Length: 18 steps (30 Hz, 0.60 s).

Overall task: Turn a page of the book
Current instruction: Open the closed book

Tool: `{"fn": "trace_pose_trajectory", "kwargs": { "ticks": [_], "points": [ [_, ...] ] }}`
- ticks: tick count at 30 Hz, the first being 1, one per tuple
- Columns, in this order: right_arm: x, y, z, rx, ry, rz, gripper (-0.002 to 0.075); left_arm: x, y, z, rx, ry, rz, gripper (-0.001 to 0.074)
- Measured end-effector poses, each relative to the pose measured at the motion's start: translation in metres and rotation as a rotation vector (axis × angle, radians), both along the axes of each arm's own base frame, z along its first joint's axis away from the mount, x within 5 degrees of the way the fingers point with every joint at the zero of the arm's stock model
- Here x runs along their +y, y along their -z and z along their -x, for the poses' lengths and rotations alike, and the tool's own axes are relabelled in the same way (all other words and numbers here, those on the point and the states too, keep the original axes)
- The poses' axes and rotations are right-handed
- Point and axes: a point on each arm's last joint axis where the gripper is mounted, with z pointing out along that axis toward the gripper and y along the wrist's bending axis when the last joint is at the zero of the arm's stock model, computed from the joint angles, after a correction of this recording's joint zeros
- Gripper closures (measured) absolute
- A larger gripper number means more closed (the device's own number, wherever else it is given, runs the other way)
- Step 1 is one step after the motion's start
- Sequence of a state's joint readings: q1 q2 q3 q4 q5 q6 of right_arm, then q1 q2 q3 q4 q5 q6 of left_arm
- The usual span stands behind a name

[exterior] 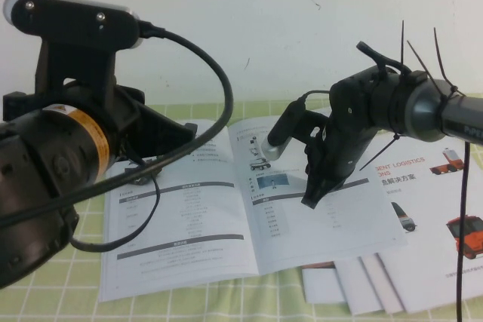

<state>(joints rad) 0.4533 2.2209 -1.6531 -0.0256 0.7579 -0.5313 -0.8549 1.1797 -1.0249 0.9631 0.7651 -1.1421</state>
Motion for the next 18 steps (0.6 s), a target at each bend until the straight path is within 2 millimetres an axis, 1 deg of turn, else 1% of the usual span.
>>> {"fn": "trace_pose_trajectory", "kwargs": {
  "ticks": [5,10,18],
  "points": [
    [-0.003,0.002,0.003,0.022,0.019,0.005,0.0727,0.000,0.000,0.000,0.003,-0.002,-0.004,0.0738],
    [-0.007,0.001,0.014,0.048,0.041,-0.020,0.0727,0.002,0.001,0.000,0.008,-0.015,-0.019,0.0738],
    [-0.018,-0.001,0.045,0.094,0.074,-0.049,0.0727,0.002,0.001,0.000,0.011,-0.015,-0.027,0.0738]
  ]
}}
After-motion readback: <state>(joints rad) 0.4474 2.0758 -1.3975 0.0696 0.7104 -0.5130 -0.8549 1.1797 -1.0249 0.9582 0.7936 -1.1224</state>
